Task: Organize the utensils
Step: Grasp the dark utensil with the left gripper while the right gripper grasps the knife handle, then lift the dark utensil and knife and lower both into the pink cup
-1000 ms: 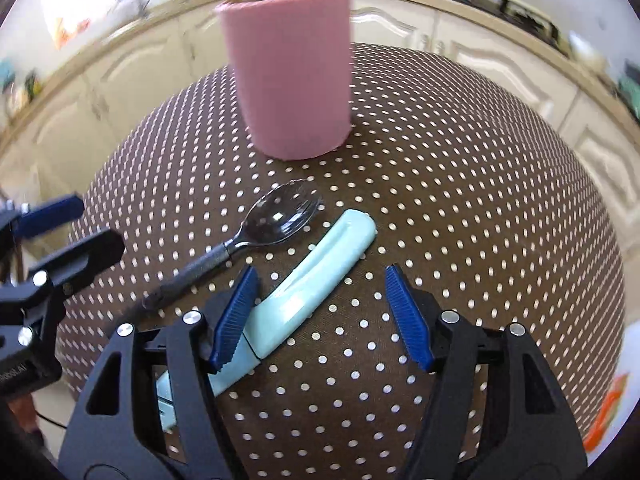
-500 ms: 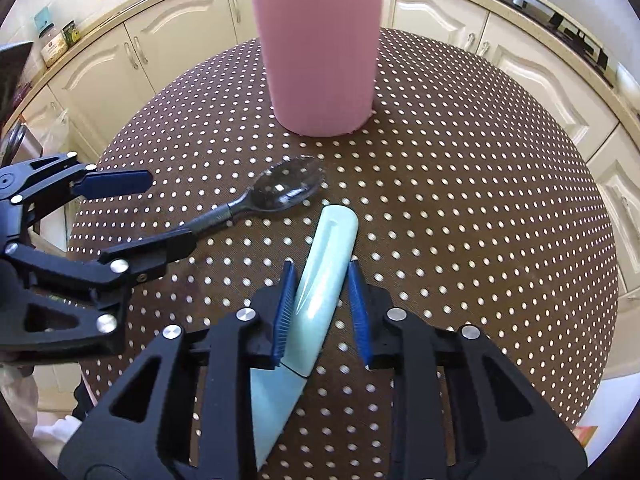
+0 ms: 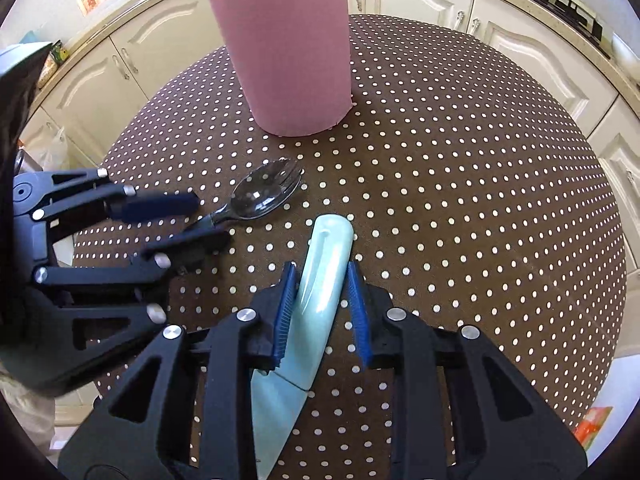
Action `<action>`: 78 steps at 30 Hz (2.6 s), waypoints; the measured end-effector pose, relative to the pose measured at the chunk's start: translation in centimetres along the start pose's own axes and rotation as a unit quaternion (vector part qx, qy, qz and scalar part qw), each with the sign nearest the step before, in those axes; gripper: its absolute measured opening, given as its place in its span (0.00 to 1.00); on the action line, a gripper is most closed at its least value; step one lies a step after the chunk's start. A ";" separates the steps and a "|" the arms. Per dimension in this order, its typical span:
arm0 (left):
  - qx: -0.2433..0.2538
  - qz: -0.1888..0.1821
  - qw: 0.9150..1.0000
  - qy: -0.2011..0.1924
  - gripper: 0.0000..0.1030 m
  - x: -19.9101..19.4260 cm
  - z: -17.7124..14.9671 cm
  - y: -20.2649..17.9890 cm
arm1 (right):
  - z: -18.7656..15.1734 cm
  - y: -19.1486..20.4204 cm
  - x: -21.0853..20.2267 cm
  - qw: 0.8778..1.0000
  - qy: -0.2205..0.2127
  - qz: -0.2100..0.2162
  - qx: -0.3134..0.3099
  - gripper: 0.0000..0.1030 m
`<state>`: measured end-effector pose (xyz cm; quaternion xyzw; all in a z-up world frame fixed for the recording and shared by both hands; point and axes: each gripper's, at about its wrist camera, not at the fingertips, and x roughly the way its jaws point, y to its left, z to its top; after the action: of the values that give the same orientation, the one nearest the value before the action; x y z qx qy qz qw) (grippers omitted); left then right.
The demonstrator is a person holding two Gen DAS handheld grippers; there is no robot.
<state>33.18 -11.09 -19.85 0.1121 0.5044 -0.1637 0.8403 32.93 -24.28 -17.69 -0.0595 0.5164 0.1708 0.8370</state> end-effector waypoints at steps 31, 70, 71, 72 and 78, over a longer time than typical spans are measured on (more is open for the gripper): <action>-0.109 0.004 0.934 -0.341 0.11 -13.9 -3.9 1.0 | -1.5 1.2 -11.4 0.964 -0.244 0.098 0.026 0.21; -0.133 -0.002 0.893 -0.429 0.11 -18.9 0.9 3.0 | 5.5 2.4 -18.4 0.934 -0.347 0.082 -0.022 0.21; -0.134 -0.006 0.892 -0.431 0.11 -19.0 1.2 3.2 | 5.9 2.4 -18.5 0.933 -0.350 0.080 -0.022 0.21; -0.136 -0.011 0.891 -0.434 0.11 -19.1 1.5 3.6 | 6.2 2.3 -18.6 0.933 -0.351 0.077 -0.022 0.21; -0.155 -0.034 0.881 -0.446 0.11 -19.2 3.1 5.2 | 8.6 2.4 -19.4 0.928 -0.366 0.066 -0.024 0.21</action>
<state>29.27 -4.30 -1.30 -0.1218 0.0989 -0.1443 0.9770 31.41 -24.07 3.60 0.0218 0.1723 0.2481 0.9530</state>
